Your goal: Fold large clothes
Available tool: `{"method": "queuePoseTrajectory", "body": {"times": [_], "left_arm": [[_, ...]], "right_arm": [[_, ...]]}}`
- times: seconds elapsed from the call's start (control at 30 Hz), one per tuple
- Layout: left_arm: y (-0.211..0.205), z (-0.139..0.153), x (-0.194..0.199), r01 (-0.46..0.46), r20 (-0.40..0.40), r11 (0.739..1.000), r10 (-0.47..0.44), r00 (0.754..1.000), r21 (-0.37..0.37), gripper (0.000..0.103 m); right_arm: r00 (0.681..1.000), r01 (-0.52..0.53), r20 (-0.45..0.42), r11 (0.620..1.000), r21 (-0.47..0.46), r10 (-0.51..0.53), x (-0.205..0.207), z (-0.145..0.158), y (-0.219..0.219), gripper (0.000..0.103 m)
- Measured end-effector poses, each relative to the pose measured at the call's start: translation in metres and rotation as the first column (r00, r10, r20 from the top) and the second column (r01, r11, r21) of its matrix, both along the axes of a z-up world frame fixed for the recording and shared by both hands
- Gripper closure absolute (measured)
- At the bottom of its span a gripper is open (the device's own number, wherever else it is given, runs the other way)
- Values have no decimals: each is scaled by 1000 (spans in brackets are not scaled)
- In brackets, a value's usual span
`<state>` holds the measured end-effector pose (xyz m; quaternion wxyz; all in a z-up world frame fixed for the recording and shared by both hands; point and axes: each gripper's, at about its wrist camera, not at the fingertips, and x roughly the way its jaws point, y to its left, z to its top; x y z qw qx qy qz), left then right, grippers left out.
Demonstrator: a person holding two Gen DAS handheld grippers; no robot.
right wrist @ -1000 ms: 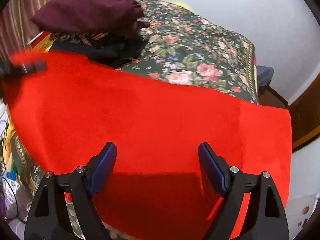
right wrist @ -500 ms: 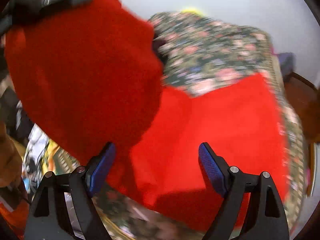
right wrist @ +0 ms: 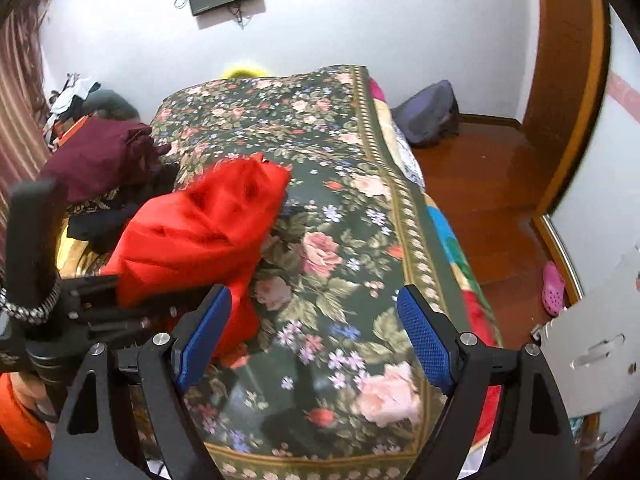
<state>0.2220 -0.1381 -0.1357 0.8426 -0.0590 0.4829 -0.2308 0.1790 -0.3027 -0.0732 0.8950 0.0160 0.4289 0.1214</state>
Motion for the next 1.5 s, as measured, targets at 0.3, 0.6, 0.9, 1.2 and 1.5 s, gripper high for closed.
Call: {"method": "queuePoseTrajectory", "body": {"times": [0.3, 0.6, 0.9, 1.2, 1.5], "left_arm": [[32, 44, -42, -39, 169, 999, 35, 985, 24, 52], [109, 26, -30, -216, 168, 971, 197, 966, 103, 47], [133, 14, -40, -305, 189, 941, 276, 942, 145, 47], [136, 3, -39, -318, 195, 929, 282, 939, 190, 47], [154, -6, -8, -318, 114, 940, 305, 946, 122, 39]], "right_arm": [[995, -67, 75, 995, 70, 61, -7, 24, 23, 21], [979, -198, 67, 979, 44, 195, 19, 10, 97, 21], [995, -71, -74, 997, -5, 70, 29, -37, 62, 21], [979, -120, -165, 993, 6, 120, 16, -51, 42, 21], [973, -185, -116, 975, 123, 200, 46, -21, 56, 21]]}}
